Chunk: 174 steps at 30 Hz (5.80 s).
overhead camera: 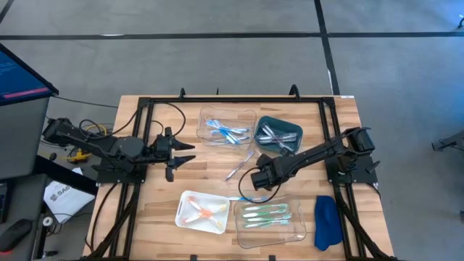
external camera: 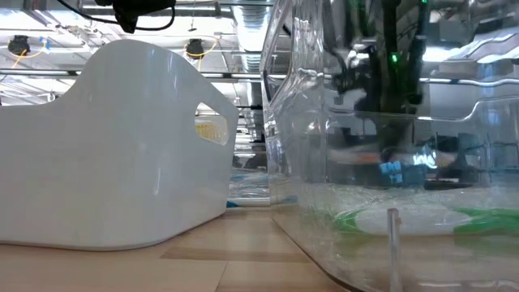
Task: Pick & Place Toothbrushes
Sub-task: Put the orange toothbrush into the white bin, then put the purple toothbrush into the green bin
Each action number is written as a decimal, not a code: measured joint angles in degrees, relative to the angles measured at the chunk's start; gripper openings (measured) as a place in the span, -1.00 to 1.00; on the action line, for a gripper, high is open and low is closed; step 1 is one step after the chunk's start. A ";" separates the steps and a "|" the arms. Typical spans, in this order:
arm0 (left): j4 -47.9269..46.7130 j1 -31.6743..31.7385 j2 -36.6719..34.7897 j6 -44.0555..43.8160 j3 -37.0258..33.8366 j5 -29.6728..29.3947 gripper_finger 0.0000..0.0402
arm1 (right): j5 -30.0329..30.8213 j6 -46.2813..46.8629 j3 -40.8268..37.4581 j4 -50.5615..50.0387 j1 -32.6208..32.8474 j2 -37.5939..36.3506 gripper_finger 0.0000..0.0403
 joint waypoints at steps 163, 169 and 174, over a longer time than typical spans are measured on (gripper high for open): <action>-4.99 -2.82 -12.12 -6.51 -0.04 -10.38 -0.24 | -12.00 -15.89 64.78 -5.05 5.85 28.73 -0.24; -4.46 -2.80 -11.32 -6.51 -0.02 -10.34 -0.24 | -0.60 -17.54 65.04 -13.56 6.67 24.05 -0.33; -3.85 -2.80 -10.77 -6.58 -0.02 -10.32 -0.24 | 5.88 -17.60 64.93 -21.16 7.27 21.84 -0.41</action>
